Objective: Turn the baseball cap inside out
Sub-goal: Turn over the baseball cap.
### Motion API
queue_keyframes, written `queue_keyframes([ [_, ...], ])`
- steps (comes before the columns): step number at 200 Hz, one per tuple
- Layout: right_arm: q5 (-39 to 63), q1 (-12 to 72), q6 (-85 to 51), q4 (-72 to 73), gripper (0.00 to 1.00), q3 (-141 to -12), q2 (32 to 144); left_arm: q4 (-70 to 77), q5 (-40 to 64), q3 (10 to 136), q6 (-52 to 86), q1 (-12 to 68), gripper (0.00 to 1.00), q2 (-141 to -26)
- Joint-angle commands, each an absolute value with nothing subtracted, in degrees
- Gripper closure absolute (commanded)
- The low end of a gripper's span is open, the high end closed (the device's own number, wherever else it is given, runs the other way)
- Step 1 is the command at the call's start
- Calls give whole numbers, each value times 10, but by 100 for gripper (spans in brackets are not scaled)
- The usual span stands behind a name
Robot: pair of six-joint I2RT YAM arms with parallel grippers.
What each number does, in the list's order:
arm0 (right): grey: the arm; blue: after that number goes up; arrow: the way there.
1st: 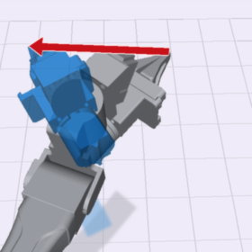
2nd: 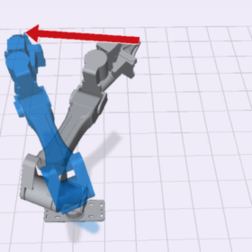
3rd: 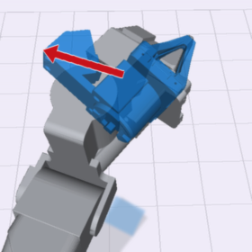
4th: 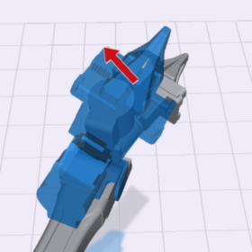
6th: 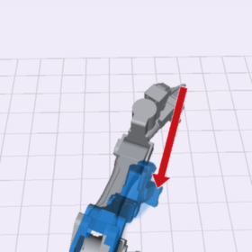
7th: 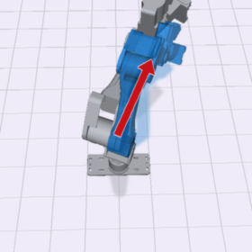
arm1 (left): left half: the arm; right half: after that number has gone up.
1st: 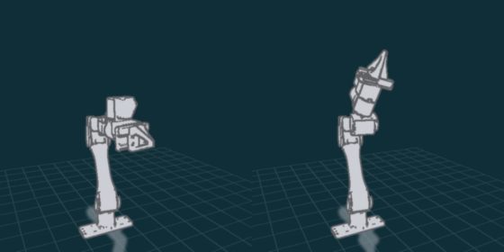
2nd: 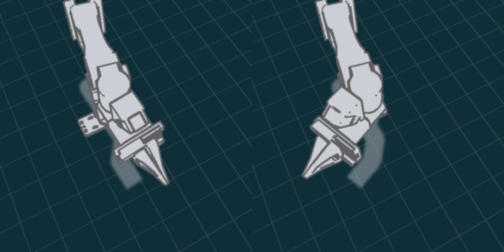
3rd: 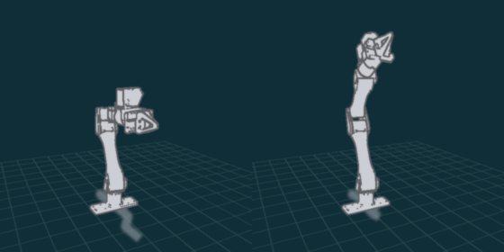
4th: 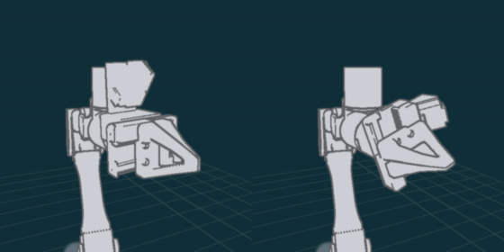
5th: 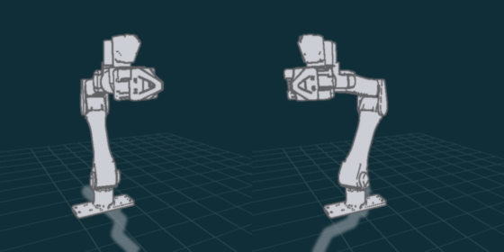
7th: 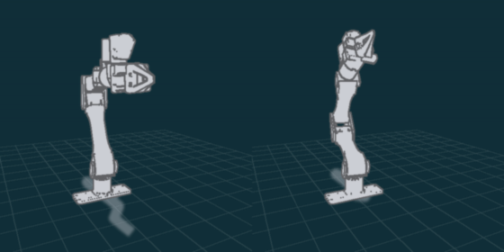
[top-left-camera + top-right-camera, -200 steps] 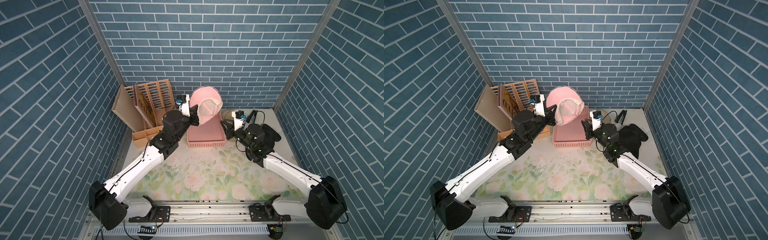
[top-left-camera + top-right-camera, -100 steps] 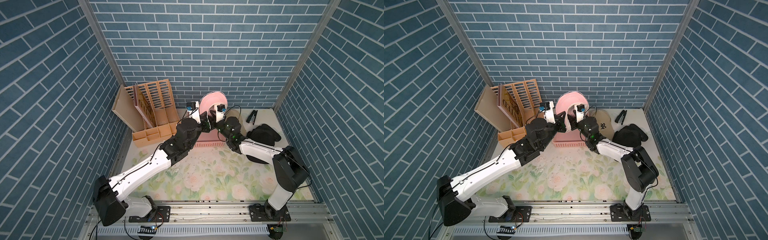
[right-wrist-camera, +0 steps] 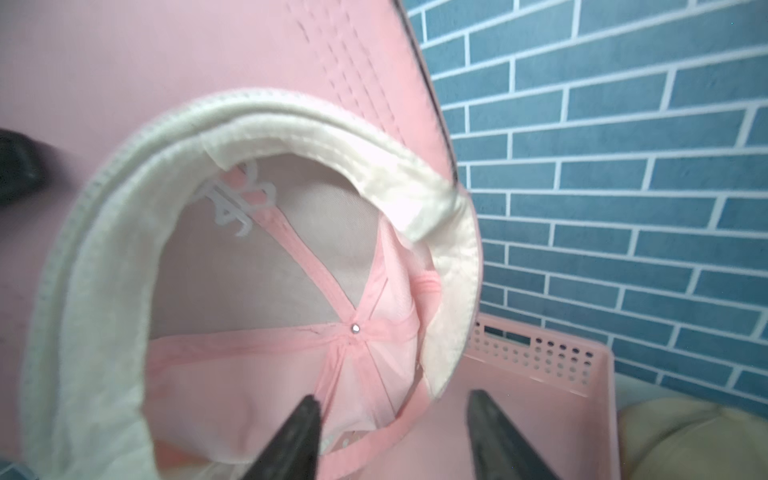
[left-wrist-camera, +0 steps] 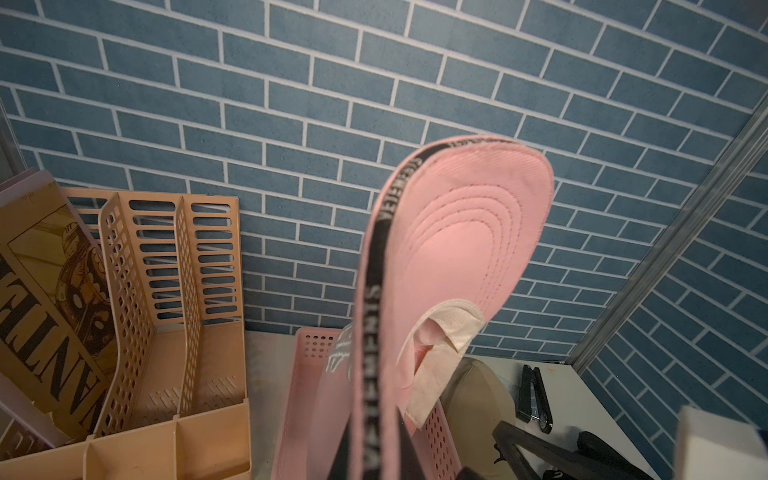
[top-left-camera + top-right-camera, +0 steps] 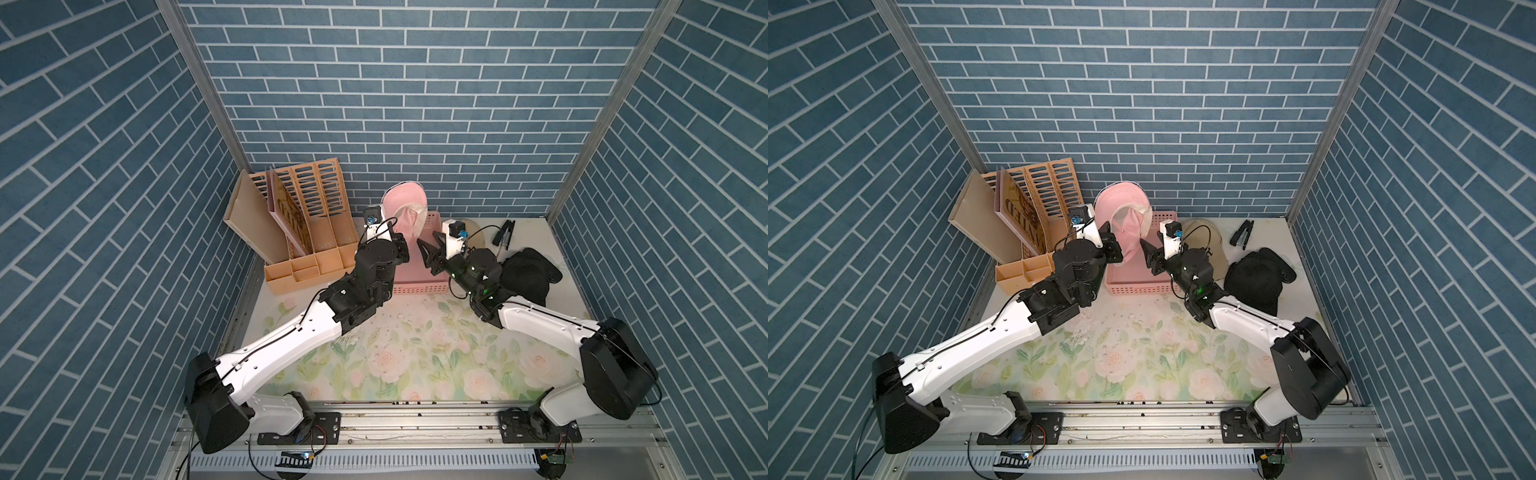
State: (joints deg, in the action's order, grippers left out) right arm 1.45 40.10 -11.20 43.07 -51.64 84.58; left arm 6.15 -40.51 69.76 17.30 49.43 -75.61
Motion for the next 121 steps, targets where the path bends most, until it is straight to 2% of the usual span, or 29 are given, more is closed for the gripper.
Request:
queue_keyframes([
  [1,38,403,-98,428,67,-521,849,56,-427,723,182,496,100,-754],
  [17,58,411,-100,456,76,-521,872,42,-427,738,200,496,100,-765],
  [42,80,424,-116,471,82,-554,923,40,-409,748,228,497,100,-771],
  [74,84,458,-123,472,82,-636,1011,39,-392,735,265,499,100,-759],
  [96,67,460,-138,442,76,-695,1068,32,-374,730,289,500,100,-751],
  [121,54,455,-148,411,50,-713,1086,28,-380,720,301,499,100,-739],
])
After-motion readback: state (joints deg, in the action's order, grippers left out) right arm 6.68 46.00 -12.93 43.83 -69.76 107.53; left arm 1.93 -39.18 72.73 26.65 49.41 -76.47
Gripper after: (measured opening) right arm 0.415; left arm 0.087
